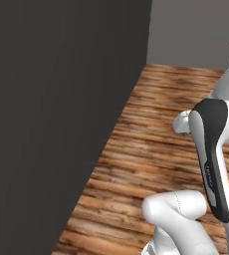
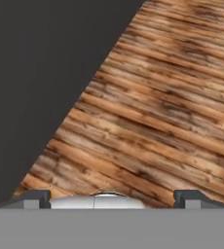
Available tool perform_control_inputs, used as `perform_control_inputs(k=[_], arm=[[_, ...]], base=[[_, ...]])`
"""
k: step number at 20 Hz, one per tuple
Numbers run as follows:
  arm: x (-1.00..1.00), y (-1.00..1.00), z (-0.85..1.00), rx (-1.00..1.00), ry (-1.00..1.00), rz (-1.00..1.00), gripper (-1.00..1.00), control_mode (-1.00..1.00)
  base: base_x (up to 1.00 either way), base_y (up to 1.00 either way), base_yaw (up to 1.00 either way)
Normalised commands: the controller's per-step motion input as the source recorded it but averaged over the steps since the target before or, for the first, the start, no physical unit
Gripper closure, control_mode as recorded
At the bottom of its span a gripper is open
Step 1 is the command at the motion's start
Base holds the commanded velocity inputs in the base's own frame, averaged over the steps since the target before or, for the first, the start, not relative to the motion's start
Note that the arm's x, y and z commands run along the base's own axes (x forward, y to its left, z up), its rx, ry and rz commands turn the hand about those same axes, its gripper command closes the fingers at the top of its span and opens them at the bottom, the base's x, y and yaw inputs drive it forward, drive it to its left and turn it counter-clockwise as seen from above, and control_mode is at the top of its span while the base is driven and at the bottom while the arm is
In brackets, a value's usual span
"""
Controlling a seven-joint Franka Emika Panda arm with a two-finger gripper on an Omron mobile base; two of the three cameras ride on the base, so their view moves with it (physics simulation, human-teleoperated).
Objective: Transport the steak and avocado to the fridge. Place the steak on the rack containing meat and place the avocado on the rack containing the vegetable, ensuring meats and vegetables are on different racks.
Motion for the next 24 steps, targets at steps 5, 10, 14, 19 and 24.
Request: perform_control_inputs(k=[5, 10, 14, 19, 24], arm=[[0.00, 0.00, 0.00, 0.00, 0.00, 0.00, -1.00, 1.00], [0.00, 0.00, 0.00, 0.00, 0.00, 0.00, -1.00, 1.00], [0.00, 0.00, 0.00, 0.00, 0.00, 0.00, -1.00, 1.00], [0.00, 0.00, 0.00, 0.00, 0.00, 0.00, -1.00, 1.00], [0.00, 0.00, 0.00, 0.00, 0.00, 0.00, -1.00, 1.00]], base=[[0.97, 0.75, -0.71], [0.98, 0.78, -0.70], [1.00, 0.79, -0.69], [1.00, 0.85, -0.66], [1.00, 0.83, -0.66]])
